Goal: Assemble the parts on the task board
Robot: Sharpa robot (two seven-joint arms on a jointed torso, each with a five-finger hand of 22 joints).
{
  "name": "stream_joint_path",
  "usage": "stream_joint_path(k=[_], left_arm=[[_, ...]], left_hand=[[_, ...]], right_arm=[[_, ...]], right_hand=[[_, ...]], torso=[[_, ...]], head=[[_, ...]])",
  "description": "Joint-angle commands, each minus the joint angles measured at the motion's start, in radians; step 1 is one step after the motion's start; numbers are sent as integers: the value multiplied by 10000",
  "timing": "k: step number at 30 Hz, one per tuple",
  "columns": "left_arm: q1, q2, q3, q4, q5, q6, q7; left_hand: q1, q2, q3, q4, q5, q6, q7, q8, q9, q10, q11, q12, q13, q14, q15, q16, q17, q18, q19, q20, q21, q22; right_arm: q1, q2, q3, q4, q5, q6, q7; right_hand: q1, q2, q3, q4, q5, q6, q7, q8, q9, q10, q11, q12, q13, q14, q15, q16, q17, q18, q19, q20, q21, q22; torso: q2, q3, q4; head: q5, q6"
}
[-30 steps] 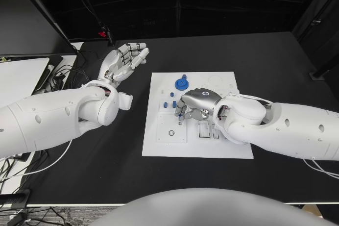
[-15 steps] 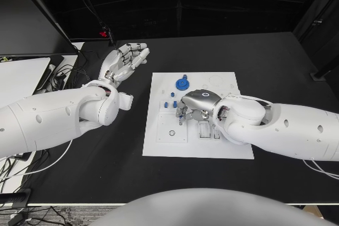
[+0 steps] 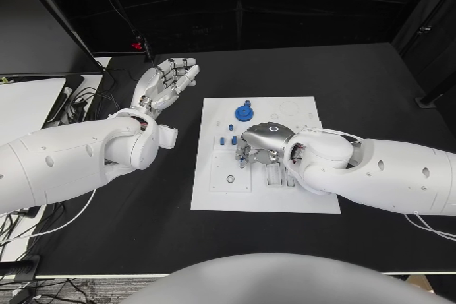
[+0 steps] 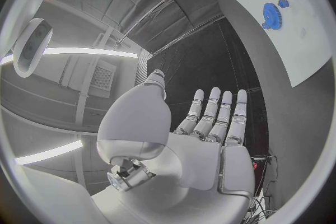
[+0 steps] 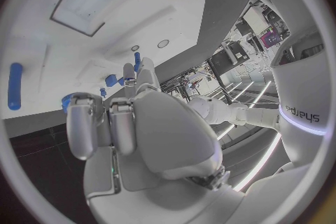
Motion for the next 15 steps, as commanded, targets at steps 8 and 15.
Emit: stream_joint_path(k=[8,15], left_arm=[[14,-4,10,22,9,55,1108],[14,2,10,26,9,60,1104]], left_hand=[[12,142,-43,-25,72,-73,1495,58,-18,-84,-1,66,-17,-52,-15,51,-41,12,188,-1,87,144],[12,142,-43,-25,72,-73,1495,58,-18,-84,-1,66,-17,-52,-15,51,-41,12,188,-1,87,144]], right_arm=[[-2,53,4,-52,-61,323,-59],[-3,85,4,-108,-61,306,-43]], right_hand=[[47,-12,68,2,22,-15,67,-73,5,-39,60,-41,-15,935,85,-26,1903,168,510,74,-61,2168],[46,-7,72,6,23,-22,72,-83,4,-46,65,-42,-15,936,89,-22,1910,168,511,78,-59,2169]], torso=[[1,3,-5],[-1,4,-1]], head=[[19,0],[25,0]])
